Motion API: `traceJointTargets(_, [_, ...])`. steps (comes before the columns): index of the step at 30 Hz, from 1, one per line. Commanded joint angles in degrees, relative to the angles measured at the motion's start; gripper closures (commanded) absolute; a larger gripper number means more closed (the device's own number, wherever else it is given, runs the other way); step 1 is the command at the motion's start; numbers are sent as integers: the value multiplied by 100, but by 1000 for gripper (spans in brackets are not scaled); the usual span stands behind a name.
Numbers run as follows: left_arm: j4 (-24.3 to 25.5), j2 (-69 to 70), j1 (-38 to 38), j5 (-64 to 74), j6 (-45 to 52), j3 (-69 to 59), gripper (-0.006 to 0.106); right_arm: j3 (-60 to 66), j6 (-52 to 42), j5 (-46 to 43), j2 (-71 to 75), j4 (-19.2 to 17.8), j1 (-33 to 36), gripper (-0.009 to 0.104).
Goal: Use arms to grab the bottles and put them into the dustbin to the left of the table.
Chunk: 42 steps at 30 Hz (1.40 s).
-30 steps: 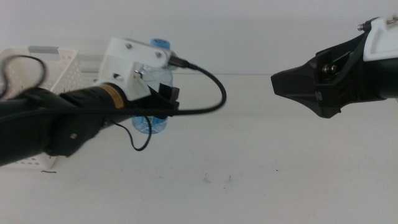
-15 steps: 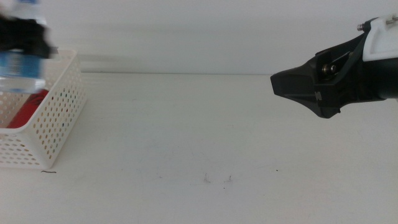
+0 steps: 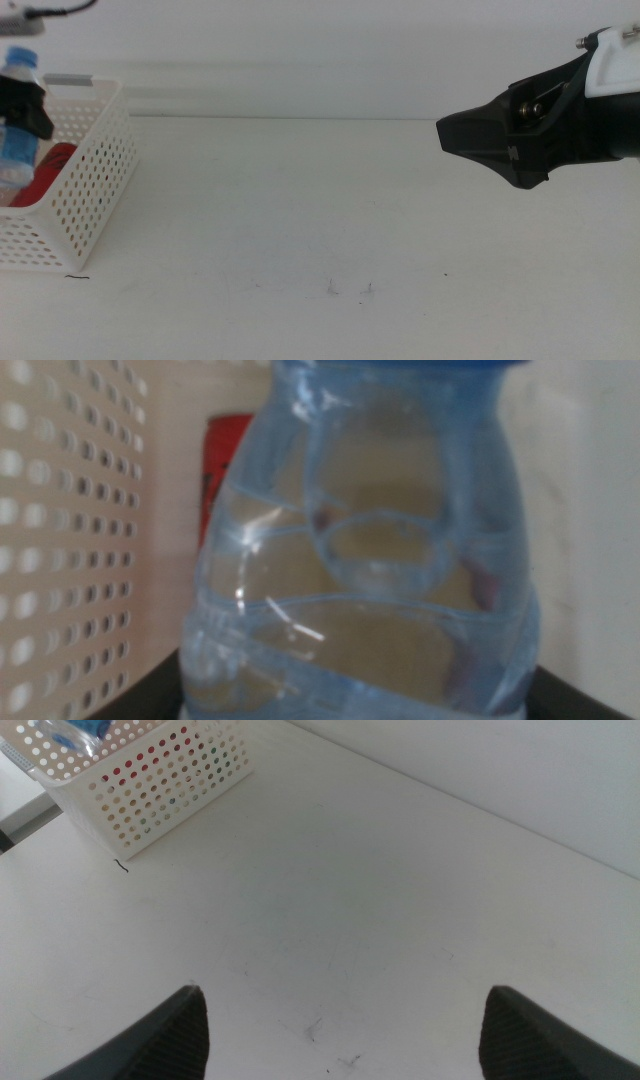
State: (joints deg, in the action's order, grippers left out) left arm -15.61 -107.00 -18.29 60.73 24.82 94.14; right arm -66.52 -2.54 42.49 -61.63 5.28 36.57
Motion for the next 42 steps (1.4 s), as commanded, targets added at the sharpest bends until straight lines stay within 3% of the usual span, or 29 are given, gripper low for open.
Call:
traceJointTargets(1, [-228, -112, 8, -184, 104, 100, 102, -38, -6, -47, 17, -39, 14, 3])
traceJointTargets(6, [-264, -424, 8, -317, 22, 100, 99, -38, -6, -47, 17, -39, 14, 3])
traceJointTargets(9, [-287, -529, 8, -396, 22, 89, 86, -38, -6, -47, 17, -39, 14, 3])
traceJointTargets(17, [-298, -519, 8, -370, 143, 79, 6, -38, -6, -47, 17, -39, 14, 3])
traceJointTargets(25, [-615, 596, 152, -23, 169, -67, 7, -38, -6, -47, 17, -39, 14, 3])
traceJointTargets(31, [-506, 2334, 575, -754, -63, -1055, 7, -38, -6, -47, 17, -39, 14, 3])
traceJointTargets(34, [-703, 3198, 824, -1146, -74, -1610, 7, -38, -6, -47, 17, -39, 14, 3])
traceJointTargets(42, [-737, 4728, 1503, -641, -85, -1918, 7, -38, -6, -47, 17, -39, 14, 3])
